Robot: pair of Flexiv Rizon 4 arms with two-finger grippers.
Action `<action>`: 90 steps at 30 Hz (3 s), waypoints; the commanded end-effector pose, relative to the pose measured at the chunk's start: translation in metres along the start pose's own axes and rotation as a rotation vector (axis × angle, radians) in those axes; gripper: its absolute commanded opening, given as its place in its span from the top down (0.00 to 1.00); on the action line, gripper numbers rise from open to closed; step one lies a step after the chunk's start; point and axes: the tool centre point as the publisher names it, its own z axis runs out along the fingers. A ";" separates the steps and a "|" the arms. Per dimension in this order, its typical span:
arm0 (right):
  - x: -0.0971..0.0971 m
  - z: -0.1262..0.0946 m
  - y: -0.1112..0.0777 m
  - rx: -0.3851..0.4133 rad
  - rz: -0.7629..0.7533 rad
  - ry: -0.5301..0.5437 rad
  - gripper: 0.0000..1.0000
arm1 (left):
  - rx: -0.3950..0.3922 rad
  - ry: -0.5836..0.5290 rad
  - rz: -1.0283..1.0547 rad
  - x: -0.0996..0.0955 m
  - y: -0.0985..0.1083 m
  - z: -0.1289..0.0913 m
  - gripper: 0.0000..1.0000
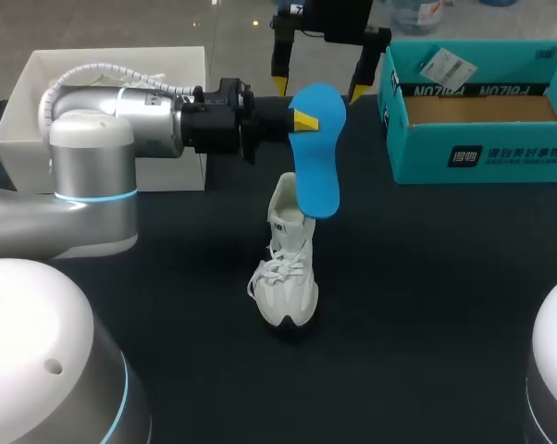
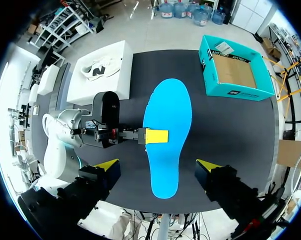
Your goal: Take the shoe out of the shoebox, open the shoe tongue, remove and reinsert the insole, then place the shoe into the shoebox
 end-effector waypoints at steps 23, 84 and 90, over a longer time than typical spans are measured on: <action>-0.028 -0.003 -0.002 -0.104 0.027 0.333 0.00 | 0.012 0.002 0.001 -0.004 0.001 -0.007 1.00; -0.080 0.031 -0.018 -0.234 -0.103 1.338 0.00 | 0.006 0.088 -0.037 0.021 0.001 -0.026 1.00; -0.080 0.030 -0.013 -0.214 -0.098 1.320 0.00 | -0.004 0.084 -0.040 0.021 0.002 -0.024 1.00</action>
